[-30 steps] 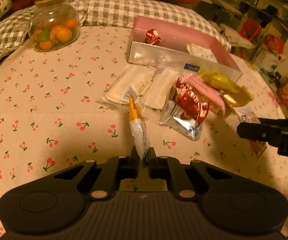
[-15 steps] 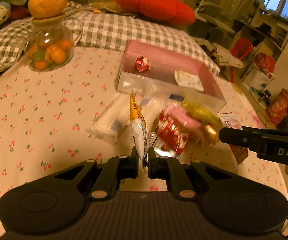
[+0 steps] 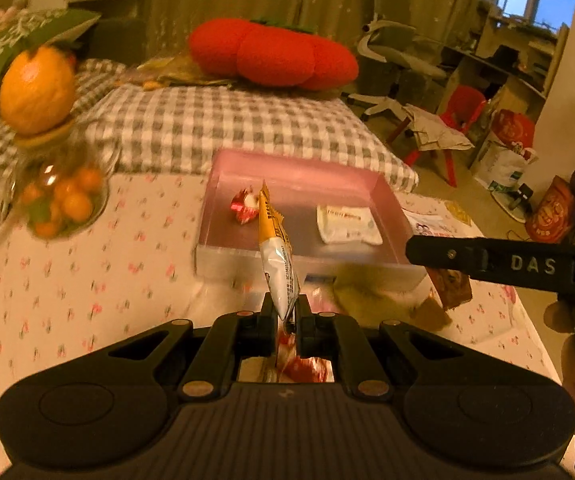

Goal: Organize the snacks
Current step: 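Lift both held packets and carry them over the pink box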

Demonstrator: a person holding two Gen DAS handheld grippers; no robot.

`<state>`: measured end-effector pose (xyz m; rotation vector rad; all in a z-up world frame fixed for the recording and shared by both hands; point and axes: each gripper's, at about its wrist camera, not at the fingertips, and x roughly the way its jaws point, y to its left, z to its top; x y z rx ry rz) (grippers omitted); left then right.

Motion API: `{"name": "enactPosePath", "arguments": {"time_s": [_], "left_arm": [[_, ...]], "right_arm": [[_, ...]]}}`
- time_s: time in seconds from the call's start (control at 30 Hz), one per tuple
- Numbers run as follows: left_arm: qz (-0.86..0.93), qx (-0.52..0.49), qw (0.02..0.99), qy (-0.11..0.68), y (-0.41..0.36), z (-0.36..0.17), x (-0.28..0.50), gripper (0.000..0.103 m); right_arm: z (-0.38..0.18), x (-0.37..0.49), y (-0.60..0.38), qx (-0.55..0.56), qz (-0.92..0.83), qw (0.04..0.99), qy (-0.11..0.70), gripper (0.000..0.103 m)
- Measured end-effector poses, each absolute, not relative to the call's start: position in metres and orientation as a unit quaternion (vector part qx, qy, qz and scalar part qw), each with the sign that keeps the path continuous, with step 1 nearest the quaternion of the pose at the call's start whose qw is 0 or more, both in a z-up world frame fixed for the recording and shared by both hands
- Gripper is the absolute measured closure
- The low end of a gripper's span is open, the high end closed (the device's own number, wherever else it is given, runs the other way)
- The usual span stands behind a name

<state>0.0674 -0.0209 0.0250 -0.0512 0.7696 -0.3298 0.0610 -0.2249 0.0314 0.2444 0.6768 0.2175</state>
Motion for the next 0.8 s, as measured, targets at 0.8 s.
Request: {"name": "enactPosePath", "arguments": {"time_s": [0.8], "left_arm": [[-0.174,0.001,0.885,0.431,-0.071,-0.004,0.184,0.096]], "right_arm": [[-0.010,0.161,-0.271,0.173,0.049,0.922,0.344,0.063]]}}
